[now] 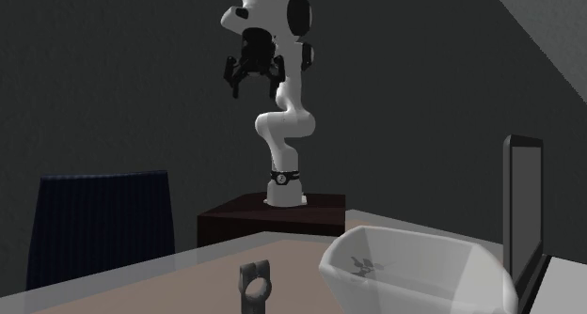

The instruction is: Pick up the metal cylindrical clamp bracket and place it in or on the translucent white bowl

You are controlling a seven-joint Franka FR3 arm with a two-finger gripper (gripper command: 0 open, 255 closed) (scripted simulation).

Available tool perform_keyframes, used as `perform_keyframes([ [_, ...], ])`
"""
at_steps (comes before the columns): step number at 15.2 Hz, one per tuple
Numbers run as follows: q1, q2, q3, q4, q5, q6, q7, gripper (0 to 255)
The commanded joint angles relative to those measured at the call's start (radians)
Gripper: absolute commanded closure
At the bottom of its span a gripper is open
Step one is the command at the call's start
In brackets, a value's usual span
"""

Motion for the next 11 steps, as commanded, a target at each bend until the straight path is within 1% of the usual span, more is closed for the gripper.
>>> perform_keyframes([
  [1, 0.003, 0.071, 0.008, 0.01, 0.001, 0.055, 0.007, 0],
  [6, 0.01, 0.251, 0.026, 0.059, -0.004, 0.169, 0.023, 0],
  [11, 0.017, 0.439, 0.041, 0.139, -0.018, 0.259, 0.042, 0],
])
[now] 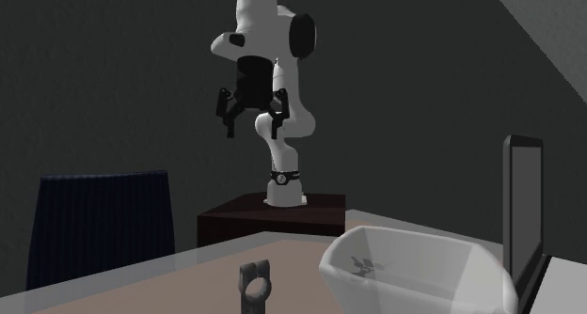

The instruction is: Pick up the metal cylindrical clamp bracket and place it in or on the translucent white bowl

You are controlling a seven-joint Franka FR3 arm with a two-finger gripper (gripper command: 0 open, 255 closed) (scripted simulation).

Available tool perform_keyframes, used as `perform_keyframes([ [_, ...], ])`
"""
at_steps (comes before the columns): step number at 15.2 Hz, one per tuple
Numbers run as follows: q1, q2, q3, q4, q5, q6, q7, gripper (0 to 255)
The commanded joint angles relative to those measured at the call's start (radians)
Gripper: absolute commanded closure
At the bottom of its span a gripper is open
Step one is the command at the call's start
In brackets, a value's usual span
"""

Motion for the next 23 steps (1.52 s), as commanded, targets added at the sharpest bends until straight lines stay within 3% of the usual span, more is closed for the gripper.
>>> perform_keyframes([
  [1, 0.005, 0.086, 0.007, 0.041, -0.008, 0.038, 0.012, 0],
  [8, 0.025, 0.357, 0.016, 0.211, -0.039, 0.113, 0.04, 0],
  [16, 0.057, 0.655, 0.013, 0.465, -0.066, 0.13, 0.058, 0],
  [23, 0.061, 0.719, 0.007, 0.466, -0.075, 0.193, 0.063, 0],
])
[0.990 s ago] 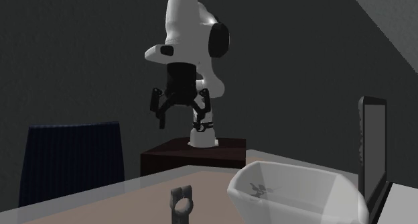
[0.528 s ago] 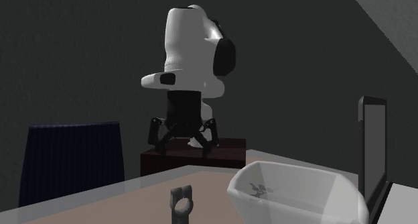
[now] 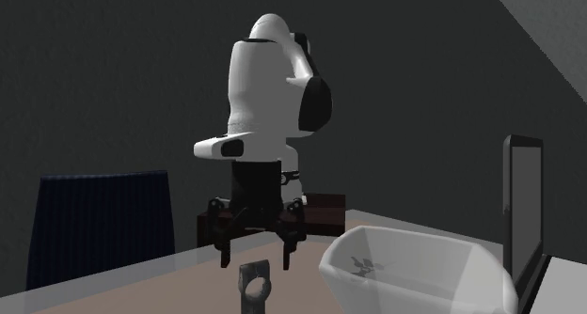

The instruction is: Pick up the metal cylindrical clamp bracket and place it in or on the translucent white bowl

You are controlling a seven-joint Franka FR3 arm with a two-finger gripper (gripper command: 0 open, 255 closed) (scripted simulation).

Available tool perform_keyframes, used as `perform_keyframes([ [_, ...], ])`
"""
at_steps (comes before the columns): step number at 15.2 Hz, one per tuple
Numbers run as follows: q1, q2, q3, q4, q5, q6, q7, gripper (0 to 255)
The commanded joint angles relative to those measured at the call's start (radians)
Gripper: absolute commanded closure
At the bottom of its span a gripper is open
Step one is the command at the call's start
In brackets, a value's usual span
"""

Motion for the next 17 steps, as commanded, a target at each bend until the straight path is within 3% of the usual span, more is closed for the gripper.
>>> perform_keyframes([
  [1, 0.002, 0.015, -0.001, -0.001, -0.002, 0.016, 0.002, 0],
  [8, 0.002, 0.015, -0.001, -0.001, -0.002, 0.016, 0.002, 0],
  [9, 0.002, 0.015, -0.001, -0.001, -0.002, 0.016, 0.002, 255],
  [17, 0.003, 0.018, -0.001, 0.002, -0.002, 0.015, 0.003, 255],
])
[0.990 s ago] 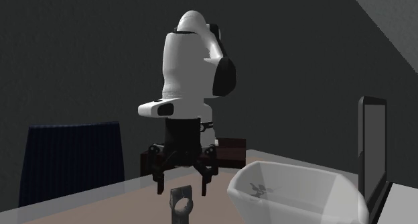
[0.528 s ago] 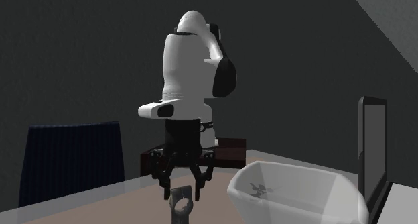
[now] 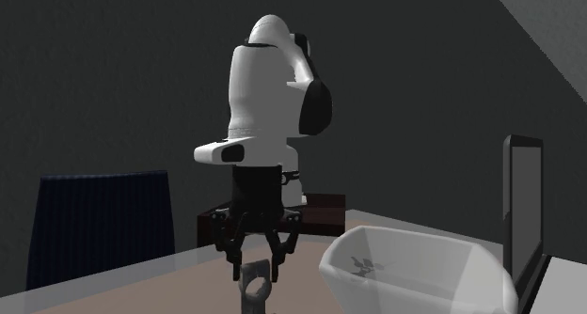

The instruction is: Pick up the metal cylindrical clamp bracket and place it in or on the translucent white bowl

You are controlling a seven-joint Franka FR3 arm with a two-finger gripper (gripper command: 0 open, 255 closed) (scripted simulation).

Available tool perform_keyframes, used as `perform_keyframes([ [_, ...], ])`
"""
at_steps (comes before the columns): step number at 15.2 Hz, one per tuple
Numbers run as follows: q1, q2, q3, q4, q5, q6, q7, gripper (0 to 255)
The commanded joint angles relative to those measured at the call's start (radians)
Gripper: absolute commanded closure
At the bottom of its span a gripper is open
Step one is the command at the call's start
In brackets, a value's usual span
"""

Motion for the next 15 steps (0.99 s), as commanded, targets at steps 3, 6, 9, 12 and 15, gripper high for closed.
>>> perform_keyframes([
  [3, -0.002, -0.018, 0.002, -0.006, 0.003, -0.017, -0.002, 255],
  [6, -0.004, -0.047, 0.005, -0.007, 0.006, -0.044, -0.005, 255],
  [9, -0.006, -0.073, 0.007, -0.005, 0.01, -0.072, -0.008, 255],
  [12, -0.008, -0.099, 0.01, -0.002, 0.013, -0.101, -0.01, 255],
  [15, -0.009, -0.123, 0.012, 0.003, 0.017, -0.131, -0.013, 255],
])
